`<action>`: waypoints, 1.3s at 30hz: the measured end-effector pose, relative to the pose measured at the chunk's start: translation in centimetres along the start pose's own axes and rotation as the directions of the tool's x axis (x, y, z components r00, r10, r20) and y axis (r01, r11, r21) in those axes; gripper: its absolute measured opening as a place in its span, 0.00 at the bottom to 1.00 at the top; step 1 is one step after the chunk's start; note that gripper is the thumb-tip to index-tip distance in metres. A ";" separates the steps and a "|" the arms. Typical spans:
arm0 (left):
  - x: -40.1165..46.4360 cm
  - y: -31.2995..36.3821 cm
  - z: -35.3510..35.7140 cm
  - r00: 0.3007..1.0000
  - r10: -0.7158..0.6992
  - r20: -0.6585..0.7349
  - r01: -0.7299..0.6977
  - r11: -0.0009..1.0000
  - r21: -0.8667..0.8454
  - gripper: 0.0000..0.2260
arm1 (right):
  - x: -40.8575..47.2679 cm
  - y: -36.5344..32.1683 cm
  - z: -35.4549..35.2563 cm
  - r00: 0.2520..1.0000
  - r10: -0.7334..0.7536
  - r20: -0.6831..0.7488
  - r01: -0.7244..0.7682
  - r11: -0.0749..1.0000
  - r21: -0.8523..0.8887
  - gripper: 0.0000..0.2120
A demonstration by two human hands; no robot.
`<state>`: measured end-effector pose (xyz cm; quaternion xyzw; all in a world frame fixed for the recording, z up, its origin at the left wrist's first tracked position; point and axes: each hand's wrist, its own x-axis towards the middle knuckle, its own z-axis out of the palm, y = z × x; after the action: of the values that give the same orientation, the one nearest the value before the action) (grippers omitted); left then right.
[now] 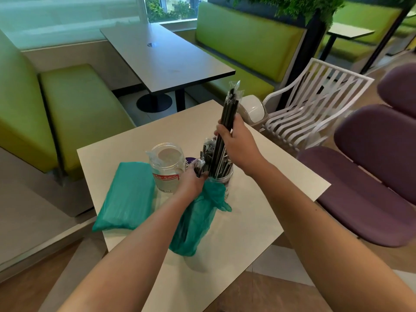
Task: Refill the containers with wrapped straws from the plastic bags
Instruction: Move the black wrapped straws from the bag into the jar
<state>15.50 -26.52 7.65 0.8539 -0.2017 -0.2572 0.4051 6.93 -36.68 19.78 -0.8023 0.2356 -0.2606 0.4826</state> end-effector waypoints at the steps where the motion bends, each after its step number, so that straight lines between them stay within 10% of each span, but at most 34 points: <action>1: 0.0 0.0 0.0 1.000 -0.001 0.005 0.001 1.000 0.001 0.26 | 0.0 0.0 -0.1 1.000 -0.010 -0.016 0.010 1.000 -0.012 0.10; 13: 0.0 -0.5 0.3 1.000 0.013 0.001 -0.013 0.999 -0.036 0.29 | -0.3 4.2 0.5 0.999 -0.034 -0.041 0.019 0.948 -0.319 0.13; 19: -0.2 -0.6 0.4 1.000 0.014 0.004 -0.014 0.999 -0.036 0.28 | -1.7 8.6 1.8 0.996 -0.042 -0.082 -0.023 0.748 -0.663 0.20; 26: 0.0 -0.6 0.5 1.000 -0.011 0.004 0.011 0.998 -0.056 0.28 | -0.6 6.2 1.9 0.963 -0.212 -0.166 0.118 0.887 -0.447 0.36; 33: 0.2 -0.7 0.5 1.000 -0.011 0.004 0.011 1.000 -0.016 0.28 | -0.5 7.8 3.6 0.938 -0.226 0.262 0.345 0.653 -0.674 0.25; 39: 0.4 -1.1 0.4 1.000 -0.029 0.007 0.030 0.998 -0.052 0.27 | -0.6 8.3 3.8 0.943 -0.196 0.268 0.332 0.518 -0.788 0.33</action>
<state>15.66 -26.35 6.48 0.8452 -0.1836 -0.2708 0.4226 7.88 -37.29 10.70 -0.9766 0.1692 -0.1313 0.0220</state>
